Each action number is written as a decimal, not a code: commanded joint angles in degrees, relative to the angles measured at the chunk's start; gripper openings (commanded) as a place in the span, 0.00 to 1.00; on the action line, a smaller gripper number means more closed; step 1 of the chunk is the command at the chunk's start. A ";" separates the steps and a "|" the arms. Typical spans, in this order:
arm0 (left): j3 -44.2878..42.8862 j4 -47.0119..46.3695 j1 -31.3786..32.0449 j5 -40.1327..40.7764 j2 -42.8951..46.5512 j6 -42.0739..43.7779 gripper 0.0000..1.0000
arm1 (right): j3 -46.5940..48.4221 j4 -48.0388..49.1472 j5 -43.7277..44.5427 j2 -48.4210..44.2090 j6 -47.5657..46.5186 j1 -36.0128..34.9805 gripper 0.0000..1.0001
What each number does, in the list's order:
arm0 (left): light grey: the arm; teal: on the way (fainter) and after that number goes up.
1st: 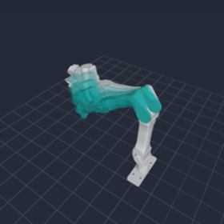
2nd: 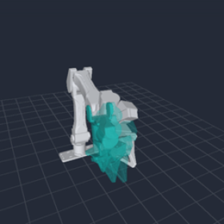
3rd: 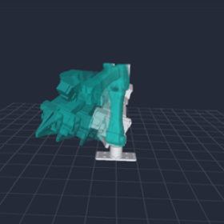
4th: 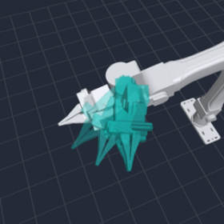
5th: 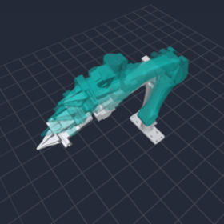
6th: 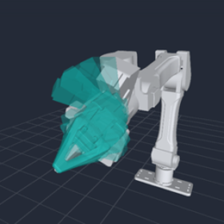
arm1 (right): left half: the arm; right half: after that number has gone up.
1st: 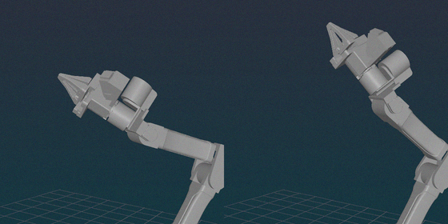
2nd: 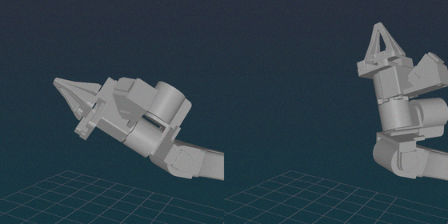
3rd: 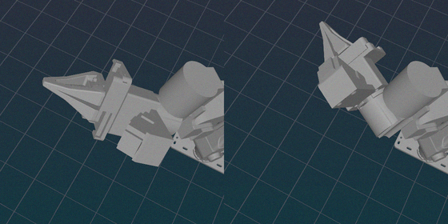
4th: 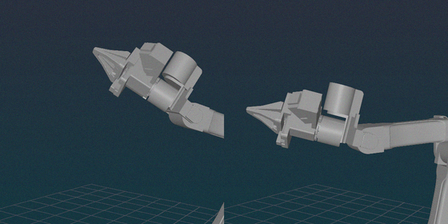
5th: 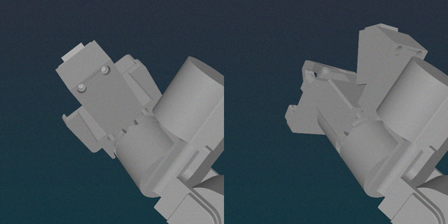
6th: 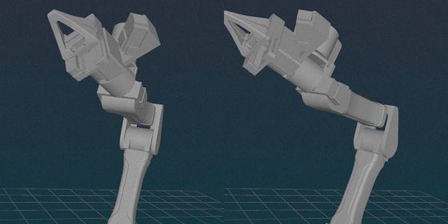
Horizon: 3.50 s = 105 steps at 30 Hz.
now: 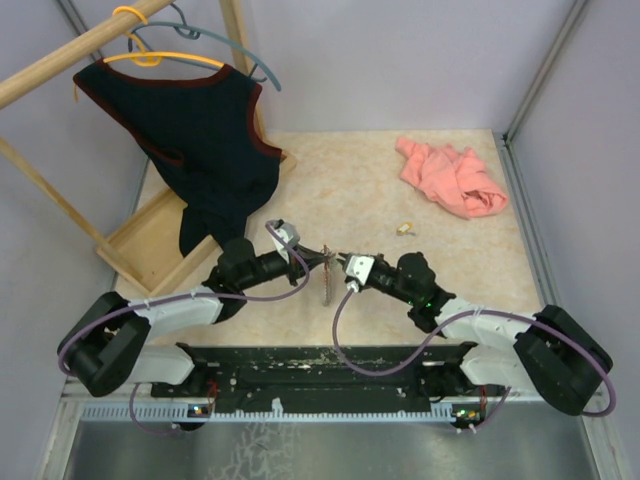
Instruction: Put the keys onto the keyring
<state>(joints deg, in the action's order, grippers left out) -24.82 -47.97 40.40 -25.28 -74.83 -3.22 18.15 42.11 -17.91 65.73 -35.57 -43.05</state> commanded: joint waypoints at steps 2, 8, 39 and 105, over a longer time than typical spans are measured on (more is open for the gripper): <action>-1.00 -1.39 -0.14 2.14 -0.04 -1.21 0.00 | 2.53 2.84 4.90 -2.01 5.54 0.59 0.22; -1.66 0.29 -0.15 4.79 -0.21 -2.35 0.00 | 1.65 0.40 3.00 -6.01 6.65 0.27 0.34; -5.55 6.74 -0.15 3.16 -1.83 -2.69 0.00 | 2.14 -1.40 -4.45 2.99 -24.84 -4.55 0.36; -5.89 7.71 -0.06 1.04 -1.64 -2.67 0.00 | 1.67 3.50 1.21 7.80 -17.09 -5.96 0.15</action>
<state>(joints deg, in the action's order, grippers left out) -29.56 -38.96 40.14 -23.49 -76.88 -5.52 19.18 40.77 -16.80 73.71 -54.98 -49.34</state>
